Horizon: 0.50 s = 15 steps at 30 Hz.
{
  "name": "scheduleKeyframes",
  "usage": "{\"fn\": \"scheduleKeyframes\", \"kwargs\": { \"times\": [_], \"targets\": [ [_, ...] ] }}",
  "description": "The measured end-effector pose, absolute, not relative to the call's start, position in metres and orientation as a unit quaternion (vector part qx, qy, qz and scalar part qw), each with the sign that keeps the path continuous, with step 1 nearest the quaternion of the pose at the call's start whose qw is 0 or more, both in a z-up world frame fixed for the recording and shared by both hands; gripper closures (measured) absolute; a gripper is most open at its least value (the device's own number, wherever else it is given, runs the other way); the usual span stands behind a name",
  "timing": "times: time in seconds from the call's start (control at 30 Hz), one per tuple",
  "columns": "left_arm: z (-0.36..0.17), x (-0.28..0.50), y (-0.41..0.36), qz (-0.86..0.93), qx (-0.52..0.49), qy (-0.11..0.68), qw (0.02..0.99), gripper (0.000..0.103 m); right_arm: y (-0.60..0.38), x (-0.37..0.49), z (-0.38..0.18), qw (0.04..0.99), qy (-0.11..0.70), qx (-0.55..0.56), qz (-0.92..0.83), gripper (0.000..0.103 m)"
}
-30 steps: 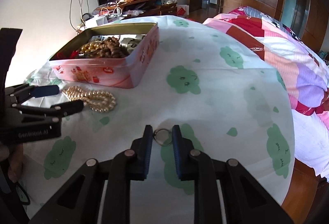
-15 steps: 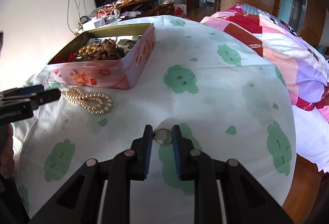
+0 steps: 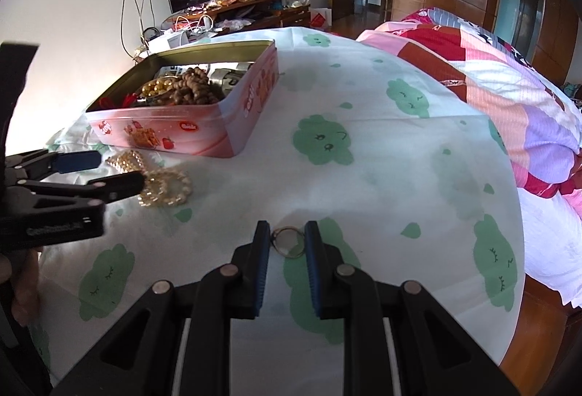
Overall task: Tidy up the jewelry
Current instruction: 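Grasp the pearl necklace with the left gripper while the right straddles the silver ring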
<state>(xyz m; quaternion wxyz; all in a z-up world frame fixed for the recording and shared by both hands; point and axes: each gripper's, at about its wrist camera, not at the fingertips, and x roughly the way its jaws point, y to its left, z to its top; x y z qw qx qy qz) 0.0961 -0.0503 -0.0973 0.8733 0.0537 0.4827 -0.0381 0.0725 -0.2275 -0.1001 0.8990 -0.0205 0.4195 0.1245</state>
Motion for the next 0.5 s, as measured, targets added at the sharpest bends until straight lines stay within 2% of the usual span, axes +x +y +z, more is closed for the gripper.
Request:
{"fn": "scheduleKeyframes", "kwargs": {
  "times": [0.23,0.5],
  "targets": [
    [-0.098,0.094,-0.023,-0.052,-0.006,0.481,0.875,0.023,-0.223,0.072,-0.101,0.898,0.421,-0.036,0.125,0.081],
    [-0.081,0.099,-0.046,-0.033,-0.056,0.455,0.888,0.023,-0.223,0.072,-0.1,0.898,0.421,-0.034,0.123,0.081]
  ]
}}
